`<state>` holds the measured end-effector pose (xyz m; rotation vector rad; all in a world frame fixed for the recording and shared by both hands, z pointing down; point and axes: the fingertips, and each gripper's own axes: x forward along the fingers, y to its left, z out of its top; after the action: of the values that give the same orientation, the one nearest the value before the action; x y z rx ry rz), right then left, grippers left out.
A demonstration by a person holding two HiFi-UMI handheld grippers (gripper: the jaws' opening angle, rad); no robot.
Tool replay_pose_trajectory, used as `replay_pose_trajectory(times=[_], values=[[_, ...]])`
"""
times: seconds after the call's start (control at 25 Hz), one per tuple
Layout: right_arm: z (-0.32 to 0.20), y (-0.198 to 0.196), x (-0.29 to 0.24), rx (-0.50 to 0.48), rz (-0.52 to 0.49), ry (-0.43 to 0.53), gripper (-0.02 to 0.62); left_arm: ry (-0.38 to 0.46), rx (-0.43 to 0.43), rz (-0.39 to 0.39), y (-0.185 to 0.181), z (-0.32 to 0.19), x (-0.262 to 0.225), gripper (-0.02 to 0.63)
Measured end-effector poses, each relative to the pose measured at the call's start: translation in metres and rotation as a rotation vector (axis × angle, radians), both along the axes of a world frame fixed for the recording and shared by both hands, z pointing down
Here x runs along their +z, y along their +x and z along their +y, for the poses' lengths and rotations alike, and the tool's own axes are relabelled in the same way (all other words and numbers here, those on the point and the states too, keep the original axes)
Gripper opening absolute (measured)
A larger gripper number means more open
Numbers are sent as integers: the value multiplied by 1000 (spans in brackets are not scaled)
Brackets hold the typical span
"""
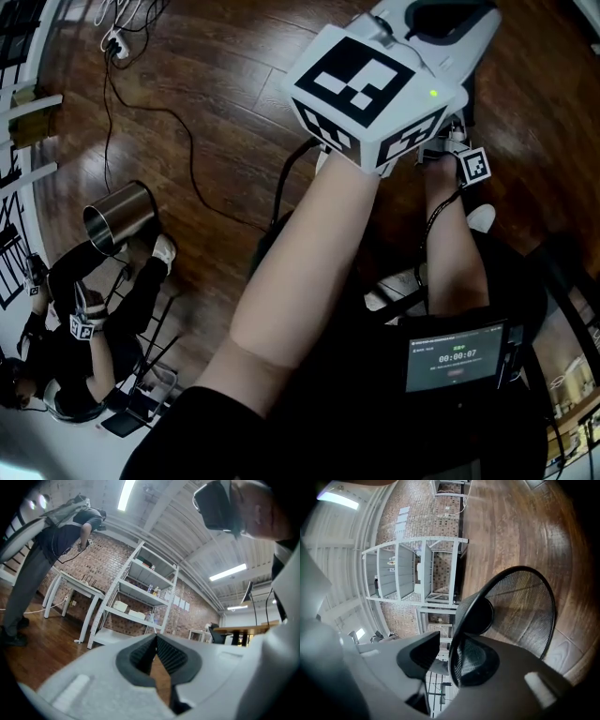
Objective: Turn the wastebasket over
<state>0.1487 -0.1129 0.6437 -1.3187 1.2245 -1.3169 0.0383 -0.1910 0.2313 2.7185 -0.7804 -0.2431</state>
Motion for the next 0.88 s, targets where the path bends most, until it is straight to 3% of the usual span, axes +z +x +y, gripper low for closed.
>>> replay_pose_trajectory(times=[0.16, 0.32, 0.4, 0.68, 0.88], values=[[-22, 5, 4, 2, 19, -15, 102, -9, 3, 3, 0, -1, 4, 3], [-29, 8, 10, 7, 17, -47, 19, -6, 10, 0, 3, 0, 4, 3], [-28, 10, 10, -6, 32, -55, 13, -10, 6, 9, 2, -1, 1, 3], [-42, -11, -17, -327, 373, -41, 11, -9, 0, 39, 2, 2, -10, 3], [-42, -3, -58, -424, 453, -52, 12, 17, 3, 38, 4, 10, -34, 3]])
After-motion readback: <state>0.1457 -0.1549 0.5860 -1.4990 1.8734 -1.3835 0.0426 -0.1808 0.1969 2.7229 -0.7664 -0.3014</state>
